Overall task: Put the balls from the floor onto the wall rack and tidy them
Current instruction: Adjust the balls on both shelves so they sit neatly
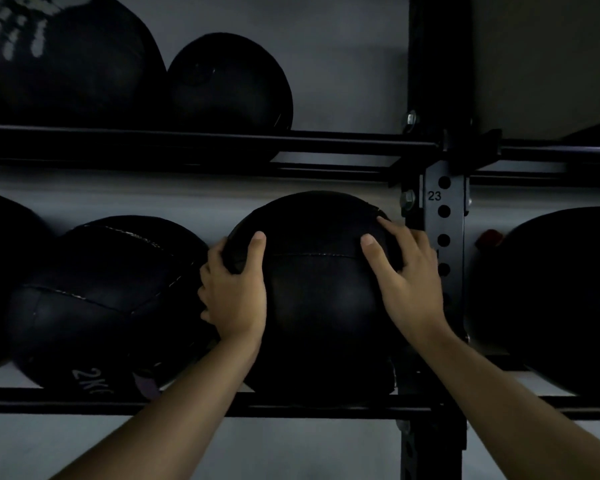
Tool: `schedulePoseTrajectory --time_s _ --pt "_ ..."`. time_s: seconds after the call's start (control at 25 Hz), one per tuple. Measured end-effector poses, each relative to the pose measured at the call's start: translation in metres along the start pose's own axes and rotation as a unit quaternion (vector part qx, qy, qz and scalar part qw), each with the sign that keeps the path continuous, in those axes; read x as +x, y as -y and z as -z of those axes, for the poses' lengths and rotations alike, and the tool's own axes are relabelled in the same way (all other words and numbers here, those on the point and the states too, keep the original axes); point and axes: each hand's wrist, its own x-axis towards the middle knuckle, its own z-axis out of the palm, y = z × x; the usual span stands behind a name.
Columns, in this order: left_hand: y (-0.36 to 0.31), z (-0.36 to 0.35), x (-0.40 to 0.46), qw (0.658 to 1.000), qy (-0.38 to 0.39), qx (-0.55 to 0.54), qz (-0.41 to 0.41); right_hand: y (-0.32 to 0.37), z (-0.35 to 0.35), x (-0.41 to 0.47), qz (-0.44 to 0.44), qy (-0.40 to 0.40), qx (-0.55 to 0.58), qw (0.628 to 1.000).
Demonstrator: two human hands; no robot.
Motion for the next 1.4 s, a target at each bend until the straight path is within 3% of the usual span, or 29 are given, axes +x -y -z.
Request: schedulePoseTrajectory --time_s 0.2,0.32,0.44,0.56,0.64,0.76,0.84,1.08,1.4 --pt "0.025 0.035 0.032 0.991 0.089 -0.007 -0.102 -0.001 0.006 -0.001 0.002 0.012 0.025 1.000" --pt "0.017 0.033 0.040 0.983 0.163 -0.042 -0.070 -0.003 0.003 0.004 0.001 0.011 0.046 0.999" --pt "0.013 0.025 0.028 0.986 0.141 -0.067 -0.053 -0.007 0.010 0.019 0.003 0.045 0.059 0.997" --pt "0.020 0.028 0.019 0.993 0.085 -0.013 -0.075 -0.009 0.018 0.035 0.013 0.112 0.020 0.993" --pt "0.014 0.028 0.025 0.993 0.085 0.025 -0.073 0.002 0.018 0.040 -0.040 0.120 0.035 0.991" --pt "0.002 0.020 0.030 0.992 0.116 -0.003 -0.048 0.024 0.006 0.044 -0.100 0.103 0.022 0.989" --pt "0.002 0.012 0.028 0.994 0.094 -0.010 -0.058 0.028 0.000 0.043 -0.090 0.070 -0.022 0.993" --pt "0.016 0.013 0.013 0.992 0.046 -0.072 -0.088 0.016 0.003 0.018 -0.018 0.018 -0.009 1.000" --pt "0.014 0.013 0.026 0.989 0.070 -0.087 -0.094 0.020 0.001 0.016 -0.010 0.032 -0.069 0.997"
